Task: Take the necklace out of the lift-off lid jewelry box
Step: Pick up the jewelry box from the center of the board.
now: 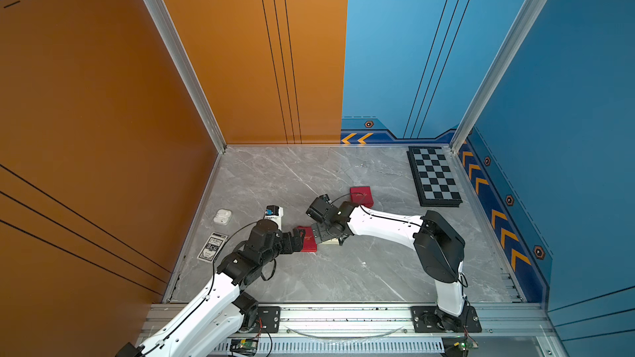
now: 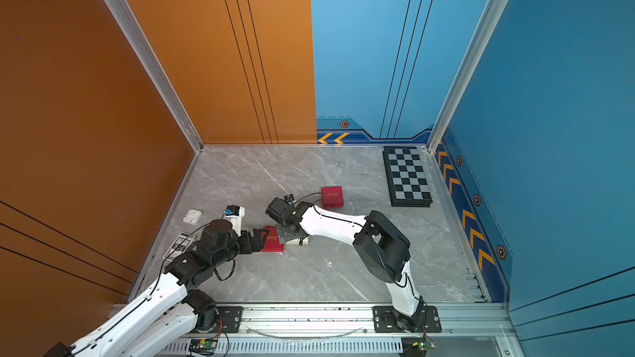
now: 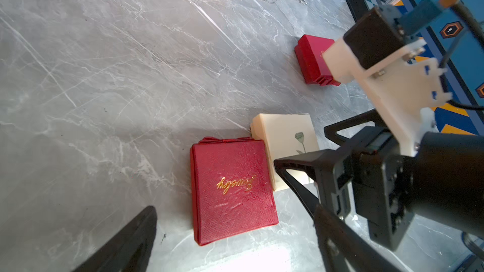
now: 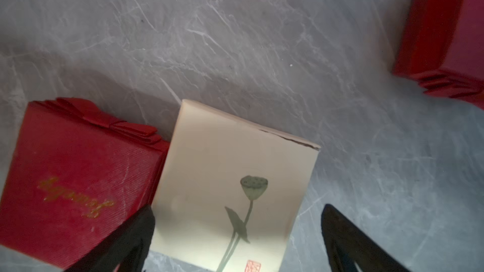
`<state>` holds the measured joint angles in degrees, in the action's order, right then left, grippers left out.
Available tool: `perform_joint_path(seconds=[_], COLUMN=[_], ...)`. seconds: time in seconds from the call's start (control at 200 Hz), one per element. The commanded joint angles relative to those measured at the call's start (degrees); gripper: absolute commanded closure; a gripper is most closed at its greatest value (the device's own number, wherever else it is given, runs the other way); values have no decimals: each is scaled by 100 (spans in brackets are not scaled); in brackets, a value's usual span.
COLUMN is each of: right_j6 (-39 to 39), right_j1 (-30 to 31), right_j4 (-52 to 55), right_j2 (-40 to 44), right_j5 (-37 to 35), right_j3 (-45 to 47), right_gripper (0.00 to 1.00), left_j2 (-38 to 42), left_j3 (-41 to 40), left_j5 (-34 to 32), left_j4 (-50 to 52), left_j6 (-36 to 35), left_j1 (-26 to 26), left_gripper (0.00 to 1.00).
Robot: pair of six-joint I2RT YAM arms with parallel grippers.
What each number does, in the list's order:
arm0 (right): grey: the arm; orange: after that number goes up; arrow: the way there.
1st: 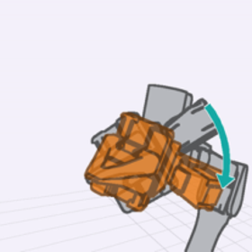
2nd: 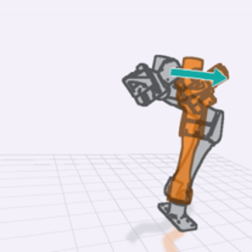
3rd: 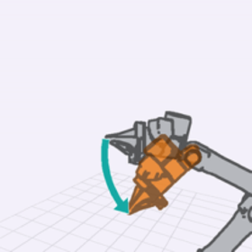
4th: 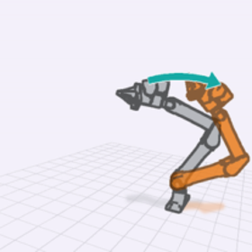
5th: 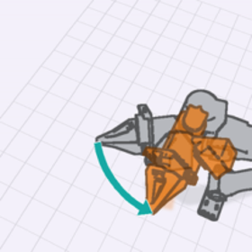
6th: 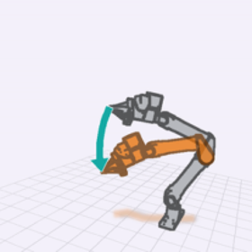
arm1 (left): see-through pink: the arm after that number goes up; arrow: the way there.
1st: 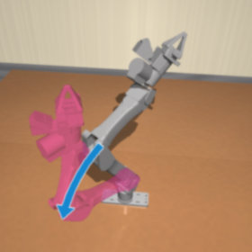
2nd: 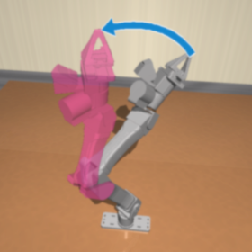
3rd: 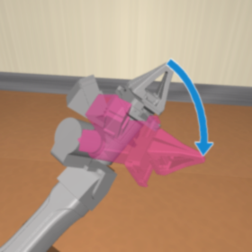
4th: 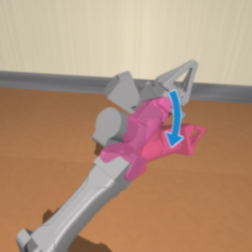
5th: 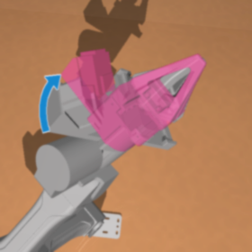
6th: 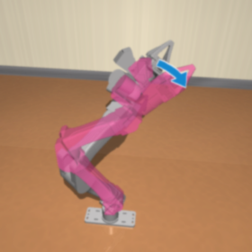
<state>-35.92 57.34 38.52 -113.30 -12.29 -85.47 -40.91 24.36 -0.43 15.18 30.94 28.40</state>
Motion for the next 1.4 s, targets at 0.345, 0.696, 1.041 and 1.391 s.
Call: perform_joint_path(seconds=[0.345,0.696,1.041,1.391], right_j6=[-62,-82,-3,258], right_j1=[19,22,22,-165], right_j4=[32,60,68,63], right_j2=[-308,-138,260,190], right_j5=[-178,-292,-258,-96], right_j3=[-251,85,535,348], right_gripper=[0,0,4,0], left_j2=[12,-25,-75,-121], left_j3=[30,95,136,155], left_j5=[-50,3,44,100], left_j4=[108,108,81,34], left_j6=[-97,-100,-83,-62], left_j1=[-66,-64,-64,-44], left_gripper=[5,5,4,4])
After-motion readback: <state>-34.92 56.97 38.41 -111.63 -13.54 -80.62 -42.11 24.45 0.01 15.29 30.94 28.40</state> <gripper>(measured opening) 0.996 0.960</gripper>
